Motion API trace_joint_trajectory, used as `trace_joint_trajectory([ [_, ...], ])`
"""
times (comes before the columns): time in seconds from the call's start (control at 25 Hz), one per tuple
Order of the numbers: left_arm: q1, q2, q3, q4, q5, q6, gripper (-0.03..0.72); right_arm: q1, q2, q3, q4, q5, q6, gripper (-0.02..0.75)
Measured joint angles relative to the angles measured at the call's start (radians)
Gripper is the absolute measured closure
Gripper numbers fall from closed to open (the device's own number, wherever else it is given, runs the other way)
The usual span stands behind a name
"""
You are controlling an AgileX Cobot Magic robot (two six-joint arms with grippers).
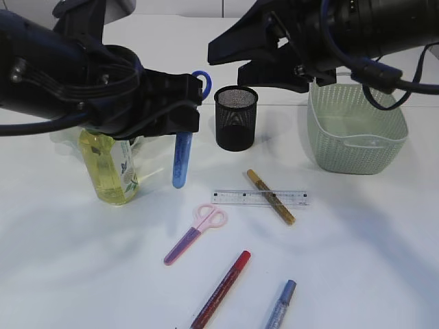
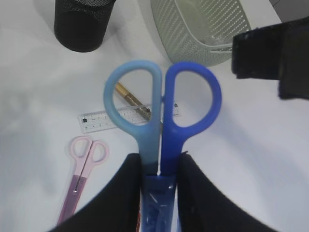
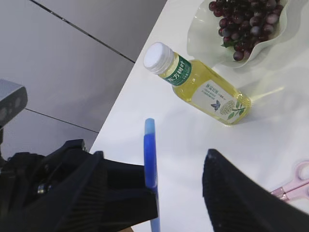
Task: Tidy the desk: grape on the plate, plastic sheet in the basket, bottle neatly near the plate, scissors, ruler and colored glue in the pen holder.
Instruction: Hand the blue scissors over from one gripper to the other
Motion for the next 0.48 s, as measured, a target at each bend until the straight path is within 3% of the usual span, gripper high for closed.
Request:
trace_joint_trajectory([
  [0.48,0.000,0.000,0.000,0.000,0.001,0.000,0.521,0.049,0.046,-0.024,0.000,-0.056,0.000,0.248],
])
